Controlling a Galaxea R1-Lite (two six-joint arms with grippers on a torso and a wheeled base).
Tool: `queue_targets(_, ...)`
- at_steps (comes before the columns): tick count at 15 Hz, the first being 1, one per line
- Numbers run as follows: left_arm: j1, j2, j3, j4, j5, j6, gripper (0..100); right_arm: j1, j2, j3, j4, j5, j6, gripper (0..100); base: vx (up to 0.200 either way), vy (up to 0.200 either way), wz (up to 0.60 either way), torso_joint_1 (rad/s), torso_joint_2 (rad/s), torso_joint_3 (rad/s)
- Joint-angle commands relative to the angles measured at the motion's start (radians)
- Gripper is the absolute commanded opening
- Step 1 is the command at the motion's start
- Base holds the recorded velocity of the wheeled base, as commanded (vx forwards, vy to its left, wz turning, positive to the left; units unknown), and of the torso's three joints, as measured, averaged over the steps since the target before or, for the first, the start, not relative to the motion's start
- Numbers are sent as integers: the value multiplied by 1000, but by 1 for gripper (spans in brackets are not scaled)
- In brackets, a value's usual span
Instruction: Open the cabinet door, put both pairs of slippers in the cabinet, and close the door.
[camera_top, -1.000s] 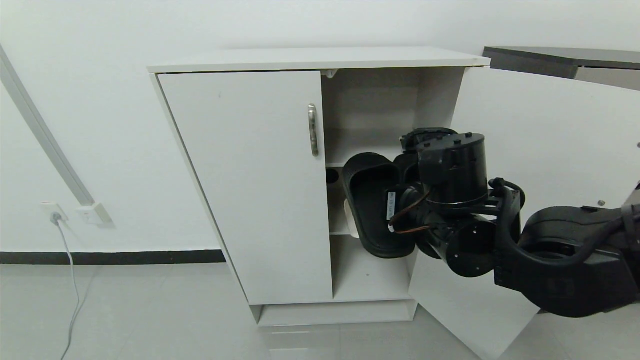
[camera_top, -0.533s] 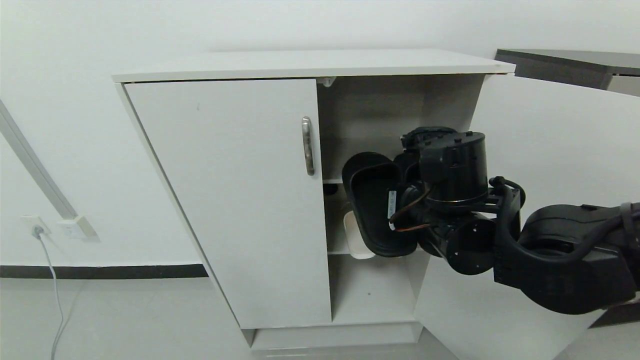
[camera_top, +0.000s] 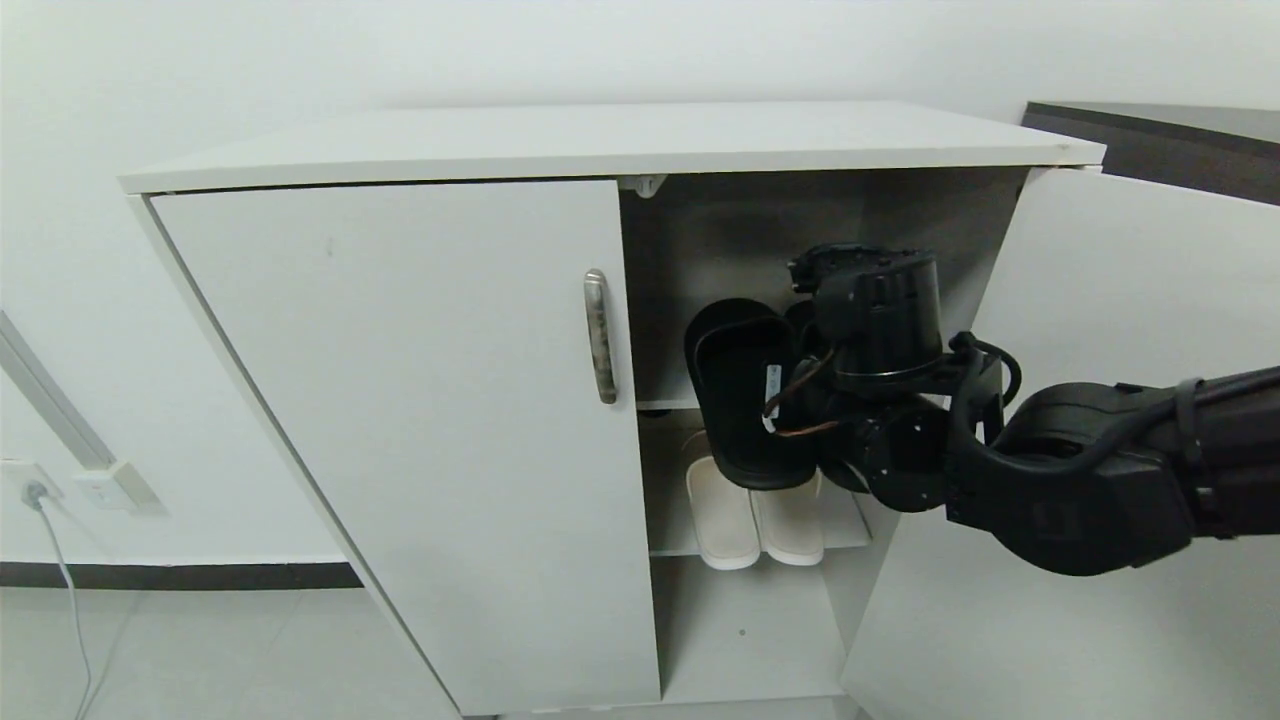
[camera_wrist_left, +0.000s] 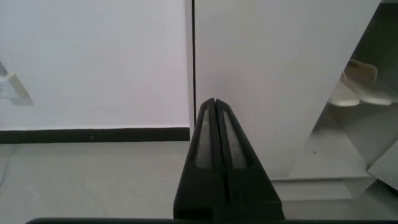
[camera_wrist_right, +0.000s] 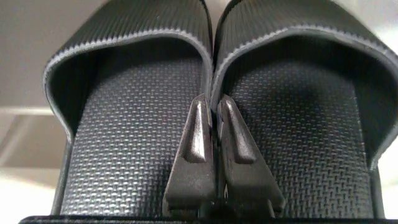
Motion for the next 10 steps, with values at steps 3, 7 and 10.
queue_targets(3,0,1,0,0,0,-1,0,-58,102,-157,70,20,-1,0,0,0,0,0,0,0)
queue_targets(7,0,1,0,0,2,-3,0,-105,194,-332,160,47,-1,0,0,0,0,0,0,0)
queue_targets(10,0,1,0,0,3,-3,0,-122,210,-361,159,119,0,0,0,0,0,0,0,0)
